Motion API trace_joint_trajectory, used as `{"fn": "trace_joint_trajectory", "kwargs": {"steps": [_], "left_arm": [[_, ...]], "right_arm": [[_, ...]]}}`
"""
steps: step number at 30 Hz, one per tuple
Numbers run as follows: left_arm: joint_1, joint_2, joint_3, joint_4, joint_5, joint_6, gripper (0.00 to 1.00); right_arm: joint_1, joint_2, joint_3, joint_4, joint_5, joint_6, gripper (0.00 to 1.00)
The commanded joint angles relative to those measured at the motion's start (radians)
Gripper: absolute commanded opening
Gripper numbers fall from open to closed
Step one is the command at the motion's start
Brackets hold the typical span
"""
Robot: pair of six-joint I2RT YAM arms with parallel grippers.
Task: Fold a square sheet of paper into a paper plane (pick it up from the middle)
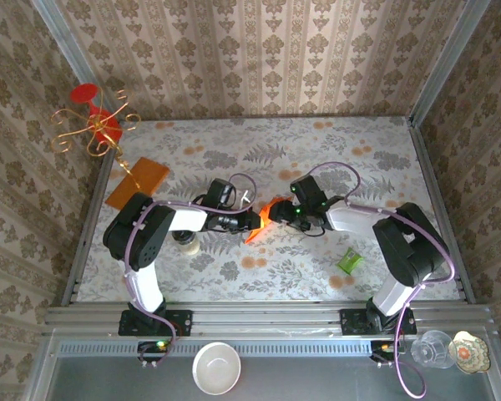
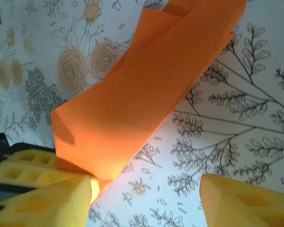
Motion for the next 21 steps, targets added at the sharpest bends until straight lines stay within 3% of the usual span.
{"fn": "trace_joint_trajectory", "kwargs": {"steps": [1, 21], "left_arm": [[0.012, 0.02, 0.009, 0.053, 0.044, -0.105, 0.0], [0.017, 0.047, -0.023, 0.077, 0.043, -0.156, 0.0]], "right_arm": [[0.004, 0.04, 0.049, -0.041, 0.032, -0.017, 0.64], [0.009, 0.202, 0.193, -0.206, 0.119, -0.013, 0.63]]}}
